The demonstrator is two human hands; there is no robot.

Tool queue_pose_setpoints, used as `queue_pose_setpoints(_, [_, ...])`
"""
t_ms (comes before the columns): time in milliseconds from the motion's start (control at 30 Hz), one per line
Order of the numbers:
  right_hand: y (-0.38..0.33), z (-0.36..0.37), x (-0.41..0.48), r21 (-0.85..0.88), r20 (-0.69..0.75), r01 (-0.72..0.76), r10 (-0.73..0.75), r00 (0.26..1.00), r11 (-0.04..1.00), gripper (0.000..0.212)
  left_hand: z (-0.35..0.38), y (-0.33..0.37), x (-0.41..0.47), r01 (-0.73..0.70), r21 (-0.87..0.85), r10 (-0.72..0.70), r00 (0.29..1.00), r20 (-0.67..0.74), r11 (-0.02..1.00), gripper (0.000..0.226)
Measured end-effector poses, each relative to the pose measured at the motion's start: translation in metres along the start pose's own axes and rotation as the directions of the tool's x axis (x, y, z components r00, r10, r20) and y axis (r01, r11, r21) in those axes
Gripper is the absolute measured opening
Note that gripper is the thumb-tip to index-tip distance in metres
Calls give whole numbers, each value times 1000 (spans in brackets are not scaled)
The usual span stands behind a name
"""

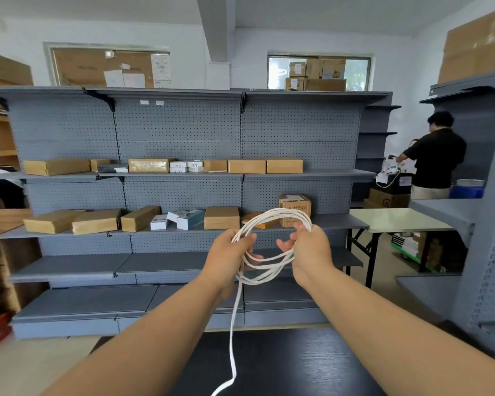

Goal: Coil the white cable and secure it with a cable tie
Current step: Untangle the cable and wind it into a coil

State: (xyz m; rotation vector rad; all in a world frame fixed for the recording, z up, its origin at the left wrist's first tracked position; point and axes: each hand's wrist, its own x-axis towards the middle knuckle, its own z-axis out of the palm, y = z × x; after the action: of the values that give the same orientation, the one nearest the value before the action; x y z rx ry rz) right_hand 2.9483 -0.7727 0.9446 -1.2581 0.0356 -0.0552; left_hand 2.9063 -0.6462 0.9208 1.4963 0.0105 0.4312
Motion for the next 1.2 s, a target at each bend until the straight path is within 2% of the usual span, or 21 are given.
queue_pose_setpoints(167, [0,-7,0,38,51,-28,26,998,999,16,18,0,-3,-86,9,86,978,-189,996,12])
queue_pose_setpoints(300, [-8,-17,-3,119,129,-85,69,989,989,12,30,9,-8,-114,-128,89,978,-188,985,13])
queue_pose_setpoints(433, [-10,-27,-3,116,197,-104,79,977,988,19,40,12,-6,-116,-126,89,975,-204,985,18])
queue_pose_setpoints(567, [-12,-43,-1,-95,312,-83,109,944,992,19,44,17,-6,-124,-86,107,979,-173,989,22])
queue_pose_setpoints(667, [-15,-55,6,-224,366,17,68,928,974,22,42,22,-5,-142,20,143,983,-117,990,20])
queue_pose_setpoints(733, [-18,-61,11,-303,402,108,25,915,947,25,38,25,-4,-174,116,184,980,-77,978,19])
queue_pose_setpoints(833, [-22,-65,15,-380,424,176,2,906,908,43,32,31,-2,-204,217,218,975,-43,955,21])
queue_pose_setpoints(967, [-20,-63,16,-565,449,231,60,891,792,39,26,40,0,-219,254,226,974,0,942,21])
queue_pose_setpoints(1033, [-21,-58,13,-618,463,286,44,885,732,48,21,43,0,-262,386,262,964,55,884,20])
queue_pose_setpoints(1133, [-29,-46,3,-562,533,442,-103,840,699,53,15,46,-1,-375,595,315,926,206,711,13])
queue_pose_setpoints(1200, [-35,-36,-4,-601,615,562,-119,779,568,46,12,48,0,-434,680,311,901,303,591,9])
